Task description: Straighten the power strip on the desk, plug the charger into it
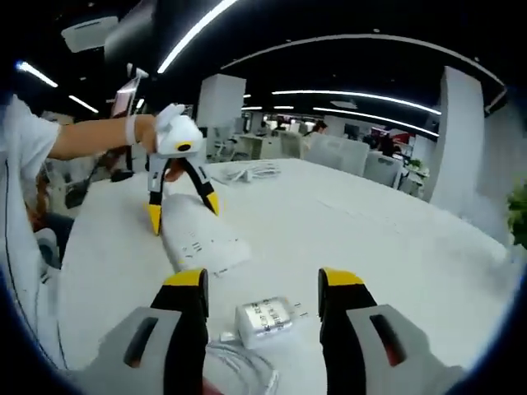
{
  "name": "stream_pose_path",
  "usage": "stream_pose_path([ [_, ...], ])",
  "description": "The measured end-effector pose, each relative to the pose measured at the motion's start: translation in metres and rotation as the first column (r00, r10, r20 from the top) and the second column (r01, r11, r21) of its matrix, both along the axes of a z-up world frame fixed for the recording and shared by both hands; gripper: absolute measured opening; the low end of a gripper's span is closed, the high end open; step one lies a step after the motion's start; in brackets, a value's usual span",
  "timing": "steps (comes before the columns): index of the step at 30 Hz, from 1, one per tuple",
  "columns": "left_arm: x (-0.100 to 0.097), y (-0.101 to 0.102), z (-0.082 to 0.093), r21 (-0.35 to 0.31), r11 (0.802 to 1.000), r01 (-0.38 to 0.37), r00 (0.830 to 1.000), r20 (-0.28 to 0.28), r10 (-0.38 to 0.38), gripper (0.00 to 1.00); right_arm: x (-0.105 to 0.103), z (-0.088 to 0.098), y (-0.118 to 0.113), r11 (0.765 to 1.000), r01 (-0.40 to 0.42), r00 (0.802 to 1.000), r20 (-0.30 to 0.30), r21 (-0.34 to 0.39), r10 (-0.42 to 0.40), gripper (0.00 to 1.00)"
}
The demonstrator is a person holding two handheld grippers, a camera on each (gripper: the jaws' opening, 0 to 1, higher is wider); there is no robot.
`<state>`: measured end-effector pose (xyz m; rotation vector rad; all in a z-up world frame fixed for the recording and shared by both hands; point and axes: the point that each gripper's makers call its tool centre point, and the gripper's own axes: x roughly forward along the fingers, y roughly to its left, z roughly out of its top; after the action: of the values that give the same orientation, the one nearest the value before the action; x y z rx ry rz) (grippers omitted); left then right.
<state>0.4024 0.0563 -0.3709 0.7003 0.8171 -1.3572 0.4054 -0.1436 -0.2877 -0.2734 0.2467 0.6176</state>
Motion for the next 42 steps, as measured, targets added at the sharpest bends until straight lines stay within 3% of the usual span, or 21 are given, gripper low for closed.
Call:
stream_pose_path([
  [3, 0.000, 0.000, 0.000, -0.001, 1.000, 0.001, 1.000, 0.000, -0.001, 0.71, -0.008, 0.005, 0.001, 0.981, 0.185, 0.982, 0.040, 0.050, -0.187, 0.75],
  [4, 0.000, 0.000, 0.000, 0.000, 1.000, 0.001, 1.000, 0.001, -0.001, 0.71, -0.011, -0.001, -0.002, 0.960, 0.279, 0.959, 0.050, 0.017, -0.279, 0.76],
  [5, 0.000, 0.000, 0.000, 0.000, 1.000, 0.001, 1.000, 0.001, -0.001, 0.71, -0.012, -0.004, -0.003, 0.935, 0.353, 0.934, 0.047, 0.033, -0.354, 0.74],
  [7, 0.000, 0.001, 0.000, -0.001, 1.000, 0.001, 1.000, 0.001, -0.001, 0.71, -0.013, -0.013, 0.000, 0.900, 0.435, 0.900, 0.031, 0.036, -0.436, 0.72],
  [9, 0.001, 0.001, 0.000, -0.001, 1.000, 0.001, 1.000, 0.001, -0.001, 0.71, -0.007, -0.018, -0.006, 0.853, 0.520, 0.852, 0.041, 0.056, -0.522, 0.73],
  [12, 0.001, 0.001, 0.000, -0.003, 1.000, -0.001, 1.000, 0.002, 0.001, 0.71, 0.001, -0.027, -0.008, 0.794, 0.594, 0.802, -0.017, 0.131, -0.597, 0.73],
  [14, 0.001, 0.001, 0.000, -0.003, 1.000, -0.001, 1.000, 0.002, 0.001, 0.71, 0.006, -0.039, -0.010, 0.776, 0.625, 0.780, -0.045, 0.088, -0.624, 0.70],
  [17, 0.001, 0.001, 0.000, 0.001, 1.000, -0.001, 1.000, 0.002, 0.001, 0.71, 0.008, -0.043, -0.008, 0.755, 0.648, 0.761, -0.041, 0.100, -0.647, 0.54],
  [18, 0.001, 0.001, 0.000, 0.001, 1.000, -0.001, 1.000, 0.002, 0.001, 0.71, 0.009, -0.044, -0.011, 0.738, 0.669, 0.743, -0.031, 0.085, -0.669, 0.52],
  [20, 0.000, 0.001, -0.001, 0.000, 1.000, -0.002, 1.000, 0.002, 0.002, 0.71, 0.011, -0.040, -0.015, 0.707, 0.696, 0.715, -0.033, 0.124, -0.698, 0.52],
  [23, 0.000, 0.001, -0.001, 0.000, 1.000, -0.001, 1.000, 0.002, 0.001, 0.71, 0.017, -0.049, -0.016, 0.701, 0.706, 0.708, -0.075, 0.098, -0.703, 0.55],
  [29, -0.001, 0.000, -0.002, -0.003, 1.000, -0.001, 1.000, 0.001, 0.001, 0.72, 0.021, -0.057, -0.025, 0.668, 0.734, 0.679, -0.103, 0.120, -0.727, 0.46],
  [31, -0.001, 0.000, -0.002, -0.004, 1.000, 0.000, 1.000, 0.001, 0.000, 0.72, 0.022, -0.062, -0.024, 0.673, 0.731, 0.682, -0.122, 0.111, -0.721, 0.46],
  [33, -0.001, 0.000, -0.002, -0.002, 1.000, 0.001, 1.000, 0.001, -0.001, 0.72, 0.021, -0.063, -0.022, 0.683, 0.723, 0.691, -0.117, 0.103, -0.713, 0.41],
  [34, -0.001, 0.000, -0.002, -0.002, 1.000, 0.002, 1.000, 0.001, -0.002, 0.72, 0.021, -0.060, -0.020, 0.695, 0.710, 0.704, -0.104, 0.118, -0.702, 0.36],
  [35, -0.001, 0.000, -0.002, -0.002, 1.000, 0.002, 1.000, 0.001, -0.002, 0.72, 0.024, -0.058, -0.014, 0.730, 0.674, 0.739, -0.084, 0.116, -0.669, 0.32],
  [41, -0.001, -0.002, -0.002, -0.005, 1.000, 0.005, 1.000, 0.001, -0.005, 0.72, 0.022, -0.054, -0.015, 0.748, 0.655, 0.755, -0.084, 0.108, -0.650, 0.30],
  [42, -0.001, -0.002, -0.002, -0.006, 1.000, 0.005, 1.000, 0.001, -0.005, 0.72, 0.022, -0.053, -0.014, 0.759, 0.643, 0.766, -0.082, 0.102, -0.638, 0.30],
])
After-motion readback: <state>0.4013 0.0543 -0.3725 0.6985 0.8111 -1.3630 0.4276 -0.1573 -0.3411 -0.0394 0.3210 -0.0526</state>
